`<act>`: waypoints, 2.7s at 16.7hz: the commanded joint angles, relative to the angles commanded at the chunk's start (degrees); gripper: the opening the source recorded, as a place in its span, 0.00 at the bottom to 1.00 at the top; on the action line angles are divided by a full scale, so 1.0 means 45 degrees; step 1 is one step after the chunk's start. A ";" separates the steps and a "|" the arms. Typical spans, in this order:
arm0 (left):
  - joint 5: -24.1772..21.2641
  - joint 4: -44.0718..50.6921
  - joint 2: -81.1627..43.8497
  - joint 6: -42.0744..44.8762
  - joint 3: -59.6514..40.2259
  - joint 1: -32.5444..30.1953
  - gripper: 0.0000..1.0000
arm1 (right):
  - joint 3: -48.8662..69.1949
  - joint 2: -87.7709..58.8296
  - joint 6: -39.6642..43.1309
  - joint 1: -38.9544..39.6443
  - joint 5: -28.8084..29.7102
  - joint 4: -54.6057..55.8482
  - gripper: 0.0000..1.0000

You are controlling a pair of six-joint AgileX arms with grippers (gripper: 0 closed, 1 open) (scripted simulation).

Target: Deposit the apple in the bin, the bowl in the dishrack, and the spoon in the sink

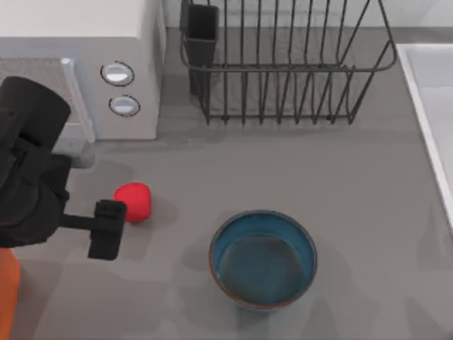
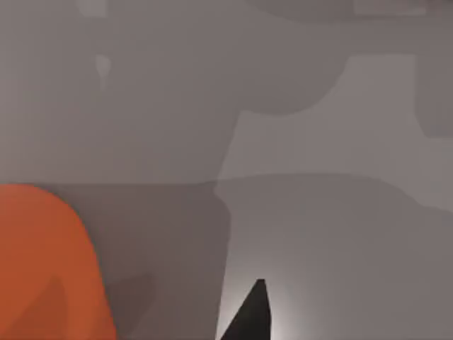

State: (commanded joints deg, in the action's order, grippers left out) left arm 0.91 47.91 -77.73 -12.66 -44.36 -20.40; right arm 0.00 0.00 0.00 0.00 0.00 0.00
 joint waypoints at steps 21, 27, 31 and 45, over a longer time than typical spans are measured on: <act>0.0269 0.4723 -0.9289 -0.4281 -1.0899 -0.0912 1.00 | 0.0000 0.0000 0.0000 0.0000 0.0000 0.0000 1.00; 0.0181 0.2693 -0.9867 -0.4813 -0.9349 -0.1419 1.00 | 0.0000 0.0000 0.0000 0.0000 0.0000 0.0000 1.00; 0.0248 0.1566 -1.0202 -0.4200 -0.8586 -0.0786 1.00 | 0.0000 0.0000 0.0000 0.0000 0.0000 0.0000 1.00; 0.0258 0.1514 -1.0210 -0.4141 -0.8562 -0.0719 0.25 | 0.0000 0.0000 0.0000 0.0000 0.0000 0.0000 1.00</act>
State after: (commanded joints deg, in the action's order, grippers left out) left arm 2.06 54.72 -123.68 -31.30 -82.89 -23.64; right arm 0.00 0.00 0.00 0.00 0.00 0.00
